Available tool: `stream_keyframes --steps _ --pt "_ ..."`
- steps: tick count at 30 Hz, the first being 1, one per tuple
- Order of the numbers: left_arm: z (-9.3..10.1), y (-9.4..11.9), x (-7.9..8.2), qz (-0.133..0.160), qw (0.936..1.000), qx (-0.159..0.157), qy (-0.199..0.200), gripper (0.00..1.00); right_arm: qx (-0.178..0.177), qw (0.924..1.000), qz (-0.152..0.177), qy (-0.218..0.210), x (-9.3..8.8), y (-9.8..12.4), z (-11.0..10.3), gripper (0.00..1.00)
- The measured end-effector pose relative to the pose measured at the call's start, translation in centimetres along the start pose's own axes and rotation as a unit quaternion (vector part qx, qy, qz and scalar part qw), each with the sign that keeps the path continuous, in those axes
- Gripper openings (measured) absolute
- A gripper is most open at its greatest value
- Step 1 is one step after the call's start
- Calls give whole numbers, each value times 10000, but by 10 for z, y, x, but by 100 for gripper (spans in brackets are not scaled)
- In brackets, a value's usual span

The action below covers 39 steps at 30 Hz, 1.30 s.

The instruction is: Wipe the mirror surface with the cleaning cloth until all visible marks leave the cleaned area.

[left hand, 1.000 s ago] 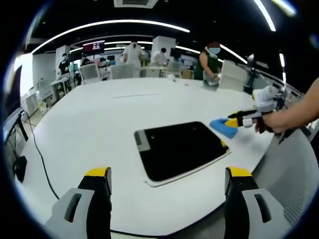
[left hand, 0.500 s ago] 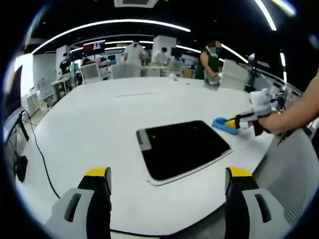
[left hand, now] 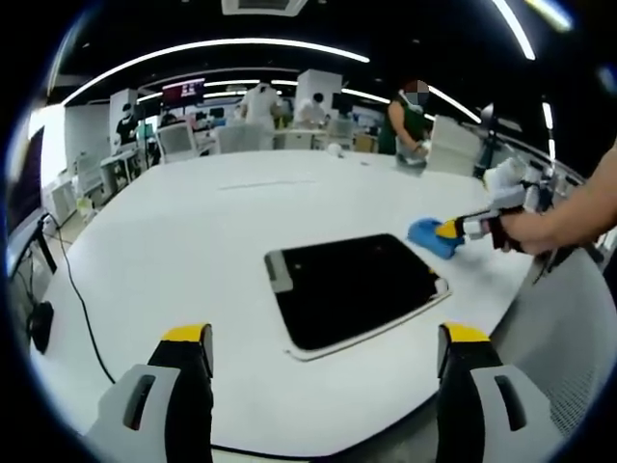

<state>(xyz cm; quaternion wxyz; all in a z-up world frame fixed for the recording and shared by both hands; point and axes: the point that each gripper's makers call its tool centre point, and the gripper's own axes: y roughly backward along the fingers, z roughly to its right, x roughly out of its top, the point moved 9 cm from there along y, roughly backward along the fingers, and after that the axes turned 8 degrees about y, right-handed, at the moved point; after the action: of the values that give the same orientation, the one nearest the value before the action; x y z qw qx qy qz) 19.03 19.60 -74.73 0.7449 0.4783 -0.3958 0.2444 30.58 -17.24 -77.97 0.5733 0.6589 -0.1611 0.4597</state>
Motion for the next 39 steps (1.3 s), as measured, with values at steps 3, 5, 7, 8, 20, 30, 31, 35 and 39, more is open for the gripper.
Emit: stream_keyframes --steps 3,5,7,8,20,30,31,35,39 --pt "1 0 0 -6 10000 -30 -18 97 -14 10000 50 6 7 2 1 3" --pt "1 0 0 6 10000 -49 -10 97 -44 10000 52 -57 10 4 3 3" --pt "1 0 0 19 10000 -55 -4 97 -49 9999 54 -85 13 6 5 3" --pt "1 0 0 26 10000 -55 3 97 -61 9999 43 -80 13 7 6 3" --pt "1 0 1 93 9999 -55 51 98 -51 9996 125 -237 21 19 15 4" --pt "2 0 0 51 9999 -111 62 99 -74 9995 147 -256 26 21 14 4" --pt "2 0 0 59 9999 -111 64 99 -72 9995 147 -256 26 21 14 4" --pt "2 1 0 64 9999 -116 75 99 -53 9996 108 -246 25 20 11 4" --pt "2 1 0 60 9999 -129 73 99 -30 9997 83 -247 24 18 9 4"
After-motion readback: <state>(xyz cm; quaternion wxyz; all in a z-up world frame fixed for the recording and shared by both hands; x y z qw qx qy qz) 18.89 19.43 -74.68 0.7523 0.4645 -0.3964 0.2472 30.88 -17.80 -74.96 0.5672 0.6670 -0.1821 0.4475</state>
